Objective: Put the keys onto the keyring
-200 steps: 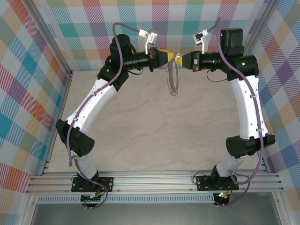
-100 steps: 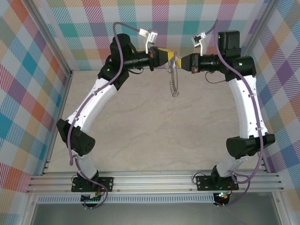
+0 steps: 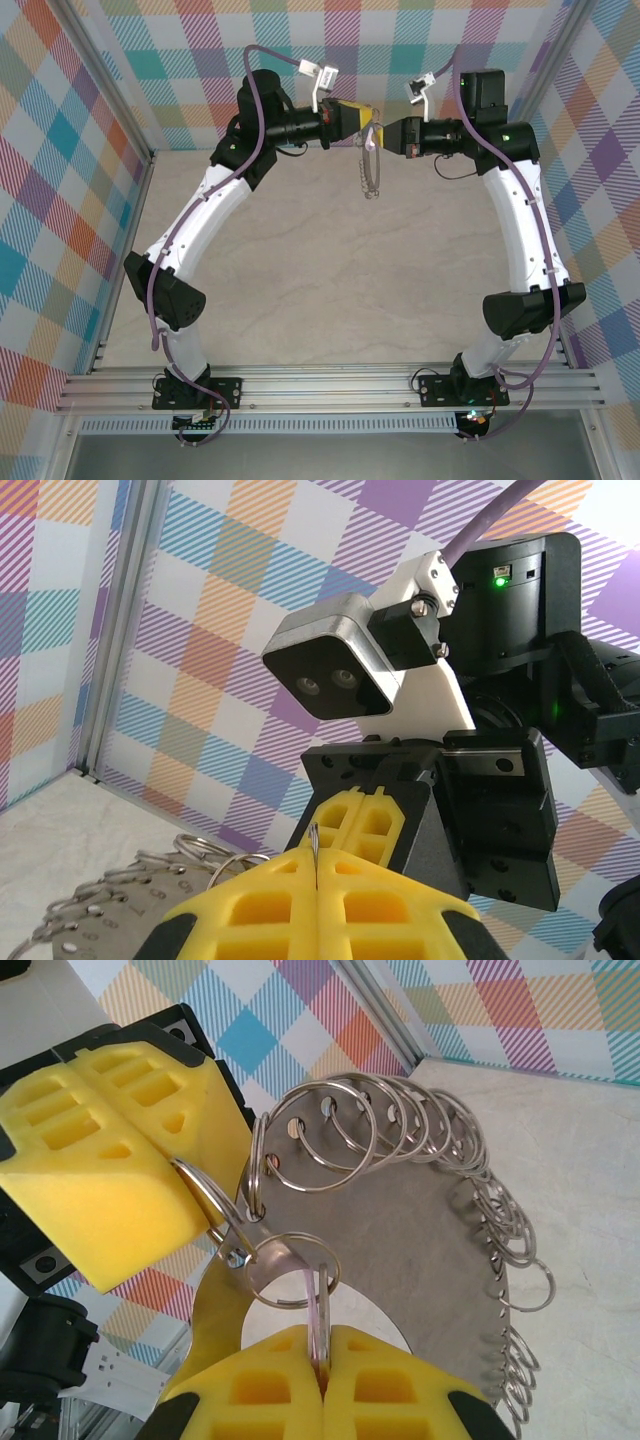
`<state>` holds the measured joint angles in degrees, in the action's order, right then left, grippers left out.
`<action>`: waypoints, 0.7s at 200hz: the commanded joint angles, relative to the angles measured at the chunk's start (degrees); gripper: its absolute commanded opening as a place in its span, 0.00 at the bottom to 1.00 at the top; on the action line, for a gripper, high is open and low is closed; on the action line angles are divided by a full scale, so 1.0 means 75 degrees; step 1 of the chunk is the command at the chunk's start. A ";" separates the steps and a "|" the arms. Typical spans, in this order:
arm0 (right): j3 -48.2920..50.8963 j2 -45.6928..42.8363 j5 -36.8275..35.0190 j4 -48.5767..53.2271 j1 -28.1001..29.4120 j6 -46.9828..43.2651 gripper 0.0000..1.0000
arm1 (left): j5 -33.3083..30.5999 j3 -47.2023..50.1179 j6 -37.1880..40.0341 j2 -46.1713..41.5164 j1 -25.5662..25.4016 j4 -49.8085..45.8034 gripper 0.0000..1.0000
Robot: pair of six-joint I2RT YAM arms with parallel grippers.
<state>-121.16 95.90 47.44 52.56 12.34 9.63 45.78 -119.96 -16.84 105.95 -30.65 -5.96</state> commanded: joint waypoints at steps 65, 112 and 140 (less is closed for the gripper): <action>-0.0233 -0.0048 0.0015 0.0044 -0.0051 -0.0103 0.00 | 0.0093 -0.0316 0.0101 -0.0002 -0.0003 0.0226 0.00; -0.0533 0.0040 -0.0062 0.0249 -0.0052 -0.0221 0.00 | 0.0119 -0.0316 0.0089 0.0006 -0.0003 0.0218 0.00; -0.0713 0.0086 -0.0138 0.0451 -0.0063 -0.0345 0.00 | 0.0149 -0.0282 0.0095 -0.0026 -0.0003 0.0207 0.00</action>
<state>-123.92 95.92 46.70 54.35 12.23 9.13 45.84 -120.07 -16.84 106.08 -30.65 -5.96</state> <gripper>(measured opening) 0.046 0.049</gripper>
